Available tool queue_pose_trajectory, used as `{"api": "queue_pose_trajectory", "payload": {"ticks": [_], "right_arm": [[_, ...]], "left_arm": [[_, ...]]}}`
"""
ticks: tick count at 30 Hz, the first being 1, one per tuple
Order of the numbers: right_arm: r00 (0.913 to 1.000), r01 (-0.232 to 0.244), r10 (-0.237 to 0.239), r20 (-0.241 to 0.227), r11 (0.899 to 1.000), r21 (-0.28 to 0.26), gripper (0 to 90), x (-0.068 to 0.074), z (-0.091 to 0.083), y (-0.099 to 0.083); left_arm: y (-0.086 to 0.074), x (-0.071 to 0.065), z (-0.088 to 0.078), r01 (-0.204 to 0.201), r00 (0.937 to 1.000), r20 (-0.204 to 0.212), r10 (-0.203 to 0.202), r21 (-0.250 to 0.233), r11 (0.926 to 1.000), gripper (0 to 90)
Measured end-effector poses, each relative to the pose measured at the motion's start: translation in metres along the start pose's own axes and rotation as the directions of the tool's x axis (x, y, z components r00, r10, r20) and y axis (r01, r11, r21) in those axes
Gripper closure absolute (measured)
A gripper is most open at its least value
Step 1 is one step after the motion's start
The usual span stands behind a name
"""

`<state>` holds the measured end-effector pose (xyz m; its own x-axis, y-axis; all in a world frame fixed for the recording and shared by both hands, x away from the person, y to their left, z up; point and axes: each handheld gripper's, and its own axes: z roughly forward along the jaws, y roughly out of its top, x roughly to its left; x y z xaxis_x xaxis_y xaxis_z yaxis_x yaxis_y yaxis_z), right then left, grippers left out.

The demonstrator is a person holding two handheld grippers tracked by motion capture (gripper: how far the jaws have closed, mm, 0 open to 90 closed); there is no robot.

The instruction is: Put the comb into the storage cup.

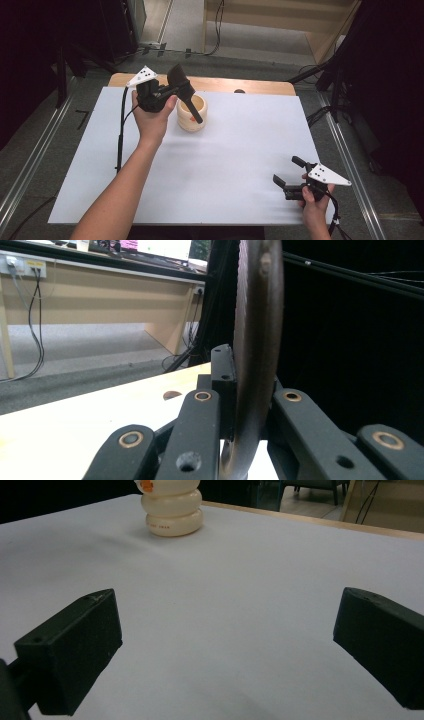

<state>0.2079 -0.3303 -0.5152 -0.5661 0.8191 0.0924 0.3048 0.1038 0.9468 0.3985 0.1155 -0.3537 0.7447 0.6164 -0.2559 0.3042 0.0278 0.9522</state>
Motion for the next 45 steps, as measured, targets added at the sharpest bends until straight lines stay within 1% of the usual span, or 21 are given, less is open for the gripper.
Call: {"api": "queue_pose_trajectory", "payload": {"ticks": [5,6,10,19,26,29,31,37,45], "right_arm": [[1.0,0.0,0.0,-0.001,1.0,-0.001,0.0,0.0,0.0,0.0],[1.0,0.001,-0.001,-0.001,1.0,0.0,0.0,0.0,0.0,0.0],[1.0,-0.002,0.002,0.0,1.0,0.003,0.0,0.0,0.0,0.0],[1.0,0.0,0.0,-0.002,1.0,0.003,0.0,0.0,0.0,0.0],[1.0,0.0,0.0,-0.002,1.0,0.003,0.0,0.0,0.0,0.0],[1.0,0.0,0.0,-0.002,1.0,0.003,0.0,0.0,0.0,0.0],[1.0,-0.001,0.001,-0.003,1.0,0.003,0.0,0.0,0.0,0.0],[1.0,-0.002,0.002,-0.002,1.0,0.003,0.0,0.0,0.0,0.0],[1.0,-0.005,0.005,-0.002,1.0,0.004,0.0,0.0,0.0,0.0]], "left_arm": [[0.003,0.002,0.001,-0.001,1.0,0.0,0.001,-0.009,1.0,86.1],[0.004,0.003,0.0,0.004,1.0,0.0,-0.004,-0.013,0.9999,86.2],[0.006,0.004,0.001,-0.002,1.0,-0.003,0.002,-0.014,0.9999,86.2],[0.01,0.014,0.005,0.018,0.9995,-0.024,-0.019,-0.024,0.9995,86.1],[0.014,0.017,0.006,0.017,0.9994,-0.03,-0.018,-0.033,0.9993,86.2],[0.016,0.019,0.007,0.02,0.999,-0.039,-0.022,-0.04,0.999,86.1],[0.017,0.02,0.006,0.024,0.9982,-0.054,-0.027,-0.046,0.9987,86.1],[0.019,0.023,0.005,0.023,0.9968,-0.075,-0.027,-0.059,0.998,86.1],[0.019,0.028,0.007,0.019,0.9942,-0.105,-0.025,-0.059,0.9981,86.1]]}}
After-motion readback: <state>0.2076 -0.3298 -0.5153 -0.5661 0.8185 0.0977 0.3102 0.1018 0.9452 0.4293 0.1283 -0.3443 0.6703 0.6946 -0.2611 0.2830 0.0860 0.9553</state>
